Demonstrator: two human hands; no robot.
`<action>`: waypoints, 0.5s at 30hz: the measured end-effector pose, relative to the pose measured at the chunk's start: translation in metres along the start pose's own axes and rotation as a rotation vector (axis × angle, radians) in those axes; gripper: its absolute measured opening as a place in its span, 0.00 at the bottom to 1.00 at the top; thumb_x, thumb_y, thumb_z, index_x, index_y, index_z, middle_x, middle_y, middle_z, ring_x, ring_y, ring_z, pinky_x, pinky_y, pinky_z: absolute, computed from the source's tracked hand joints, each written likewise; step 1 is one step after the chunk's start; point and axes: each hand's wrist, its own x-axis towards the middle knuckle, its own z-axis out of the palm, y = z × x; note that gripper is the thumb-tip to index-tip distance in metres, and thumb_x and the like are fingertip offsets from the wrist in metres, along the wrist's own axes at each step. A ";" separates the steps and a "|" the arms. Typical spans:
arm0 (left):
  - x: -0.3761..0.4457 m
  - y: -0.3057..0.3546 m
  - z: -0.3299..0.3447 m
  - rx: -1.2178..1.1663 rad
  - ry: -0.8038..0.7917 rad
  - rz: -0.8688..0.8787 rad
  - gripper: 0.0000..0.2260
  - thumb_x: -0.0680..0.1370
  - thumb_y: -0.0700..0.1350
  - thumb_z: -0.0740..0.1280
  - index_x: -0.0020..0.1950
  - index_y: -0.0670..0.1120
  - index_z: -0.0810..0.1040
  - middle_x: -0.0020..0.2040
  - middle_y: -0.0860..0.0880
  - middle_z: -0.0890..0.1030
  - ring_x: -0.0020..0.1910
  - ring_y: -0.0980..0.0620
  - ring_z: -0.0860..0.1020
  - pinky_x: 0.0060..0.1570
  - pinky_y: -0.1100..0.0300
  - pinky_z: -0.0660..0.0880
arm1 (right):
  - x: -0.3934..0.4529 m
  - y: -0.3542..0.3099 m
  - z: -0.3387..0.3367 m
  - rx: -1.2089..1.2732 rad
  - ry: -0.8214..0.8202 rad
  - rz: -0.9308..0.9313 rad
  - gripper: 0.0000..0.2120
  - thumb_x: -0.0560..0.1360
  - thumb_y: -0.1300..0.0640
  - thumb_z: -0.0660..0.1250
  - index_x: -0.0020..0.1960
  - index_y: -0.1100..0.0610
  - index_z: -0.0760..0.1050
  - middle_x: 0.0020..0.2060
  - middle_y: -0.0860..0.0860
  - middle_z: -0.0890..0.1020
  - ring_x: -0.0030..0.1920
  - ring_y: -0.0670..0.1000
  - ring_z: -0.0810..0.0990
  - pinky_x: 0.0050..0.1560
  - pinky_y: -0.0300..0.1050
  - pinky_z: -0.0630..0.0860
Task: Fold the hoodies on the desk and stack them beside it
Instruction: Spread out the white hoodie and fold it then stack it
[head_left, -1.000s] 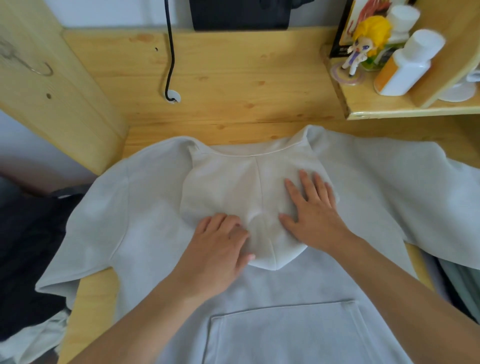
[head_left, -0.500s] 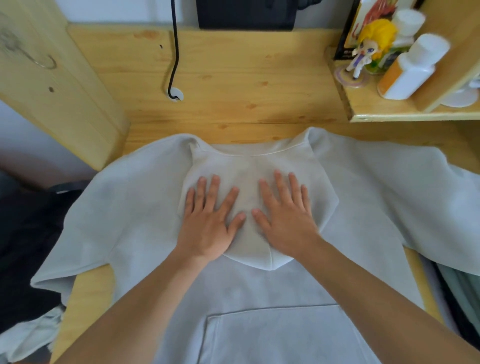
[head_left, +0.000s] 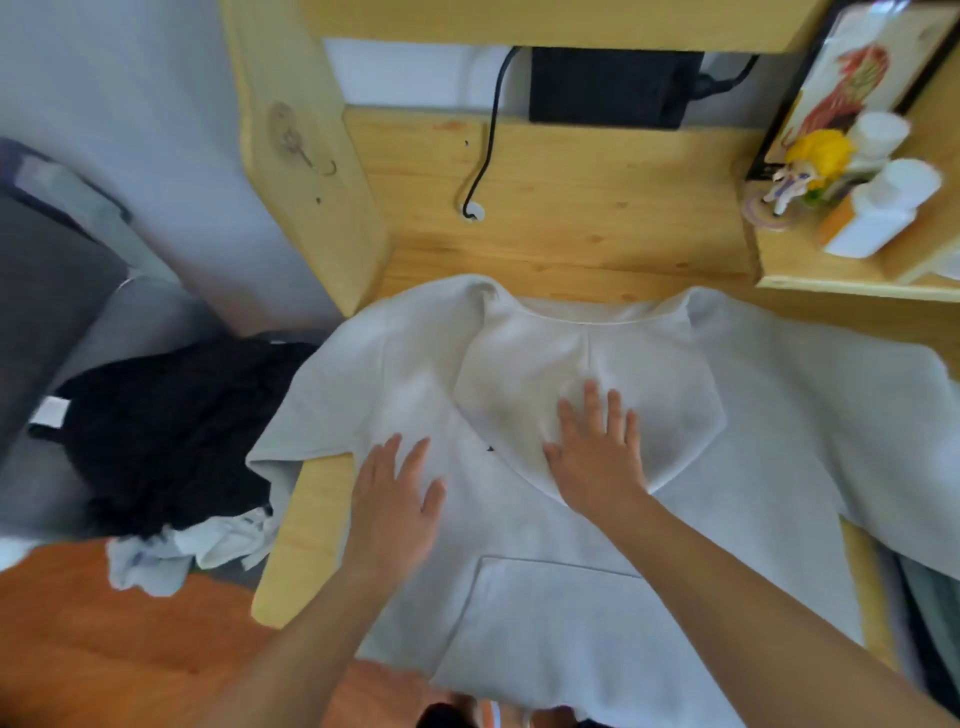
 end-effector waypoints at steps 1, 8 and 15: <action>-0.018 -0.015 -0.008 -0.110 0.036 -0.109 0.23 0.84 0.54 0.60 0.78 0.50 0.67 0.77 0.44 0.67 0.76 0.42 0.63 0.75 0.47 0.59 | -0.011 -0.013 -0.004 0.022 0.025 -0.050 0.31 0.84 0.41 0.48 0.82 0.49 0.42 0.81 0.55 0.36 0.80 0.62 0.36 0.78 0.60 0.40; -0.036 -0.113 -0.070 -0.892 0.147 -0.896 0.16 0.84 0.44 0.60 0.69 0.38 0.72 0.42 0.47 0.76 0.38 0.49 0.72 0.40 0.59 0.70 | -0.054 -0.101 -0.009 0.216 -0.153 -0.215 0.35 0.83 0.45 0.57 0.83 0.47 0.41 0.82 0.51 0.41 0.81 0.57 0.39 0.79 0.55 0.45; 0.037 -0.186 -0.075 -1.681 -0.248 -0.846 0.27 0.81 0.67 0.58 0.72 0.51 0.70 0.65 0.40 0.80 0.67 0.41 0.76 0.71 0.47 0.69 | -0.040 -0.154 0.016 0.253 -0.310 -0.073 0.38 0.81 0.44 0.61 0.83 0.46 0.43 0.81 0.51 0.38 0.81 0.56 0.35 0.79 0.53 0.45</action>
